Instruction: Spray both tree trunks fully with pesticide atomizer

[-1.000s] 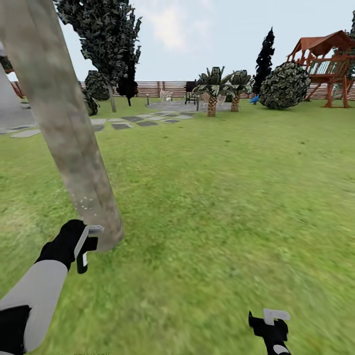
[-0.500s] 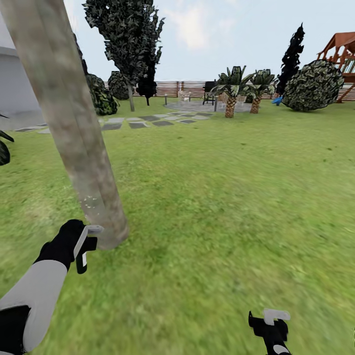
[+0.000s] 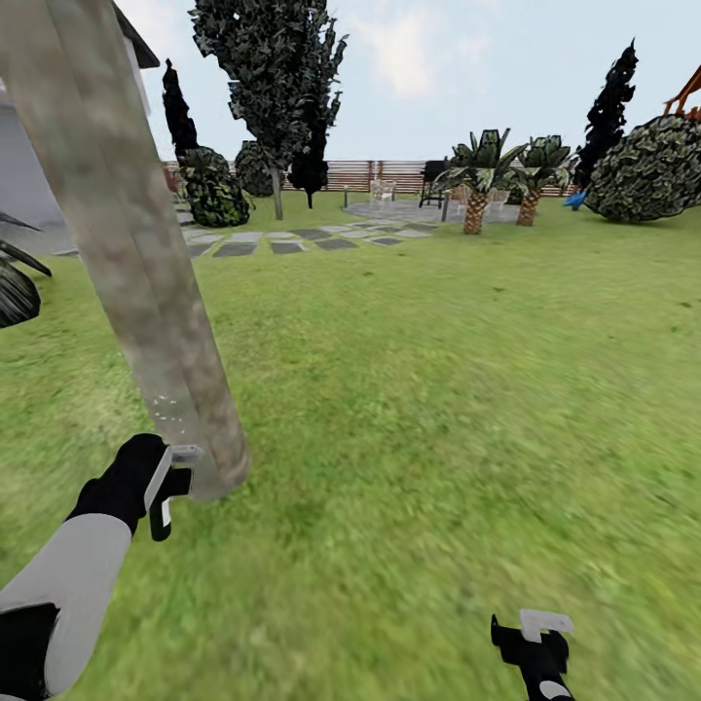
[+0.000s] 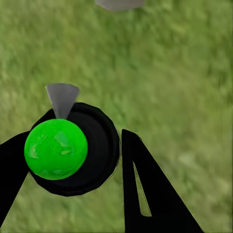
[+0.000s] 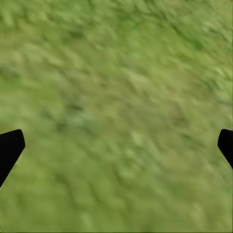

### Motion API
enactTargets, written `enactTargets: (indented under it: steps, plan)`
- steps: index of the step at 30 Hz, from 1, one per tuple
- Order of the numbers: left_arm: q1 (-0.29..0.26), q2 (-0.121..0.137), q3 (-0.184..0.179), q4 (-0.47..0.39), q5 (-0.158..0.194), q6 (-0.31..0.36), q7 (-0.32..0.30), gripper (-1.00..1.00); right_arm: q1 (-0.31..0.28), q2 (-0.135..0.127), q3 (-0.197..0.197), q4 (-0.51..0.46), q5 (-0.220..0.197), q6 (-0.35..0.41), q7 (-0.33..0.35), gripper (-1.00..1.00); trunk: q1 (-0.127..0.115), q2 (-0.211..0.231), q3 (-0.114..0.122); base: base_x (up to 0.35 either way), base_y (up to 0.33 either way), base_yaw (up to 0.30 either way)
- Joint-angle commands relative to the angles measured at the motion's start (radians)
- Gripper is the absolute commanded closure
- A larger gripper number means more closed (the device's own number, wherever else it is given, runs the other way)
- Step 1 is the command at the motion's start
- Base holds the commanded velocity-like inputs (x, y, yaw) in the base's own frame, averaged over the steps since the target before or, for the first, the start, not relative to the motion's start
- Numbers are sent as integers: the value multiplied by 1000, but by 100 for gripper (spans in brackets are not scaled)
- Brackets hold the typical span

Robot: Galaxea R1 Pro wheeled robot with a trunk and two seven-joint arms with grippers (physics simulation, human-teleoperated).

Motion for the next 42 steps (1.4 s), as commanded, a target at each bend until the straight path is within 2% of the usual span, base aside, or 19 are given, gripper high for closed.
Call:
enactTargets:
  steps: [1,5,8,12,25,31,42]
  plan:
    - [0,0,3,-1,-8,3,-2,100,0,0,9,0,-8,-2,-3,-100,0,0,-1,291,-126,275]
    - [32,6,11,-1,-5,-21,1,100,0,0,10,0,-8,0,-2,-100,0,0,-1,292,-125,276]
    - [34,-3,10,0,1,-28,1,100,0,1,10,0,-8,0,-2,-100,0,0,-1,276,-145,276]
    - [34,-2,13,-7,2,-27,-1,100,0,1,10,0,-8,0,-2,-100,0,0,-1,161,-232,203]
    - [34,0,14,-8,2,-24,-6,100,0,-1,8,-1,-8,-1,-2,-100,0,0,-1,8,-278,6]
    - [34,9,32,-4,2,-24,-6,100,0,0,10,-1,-8,0,-1,-100,0,0,-1,130,-259,22]
    - [34,11,35,-9,-1,-24,1,100,0,0,9,-1,-8,0,-1,-100,0,0,-1,177,-246,256]
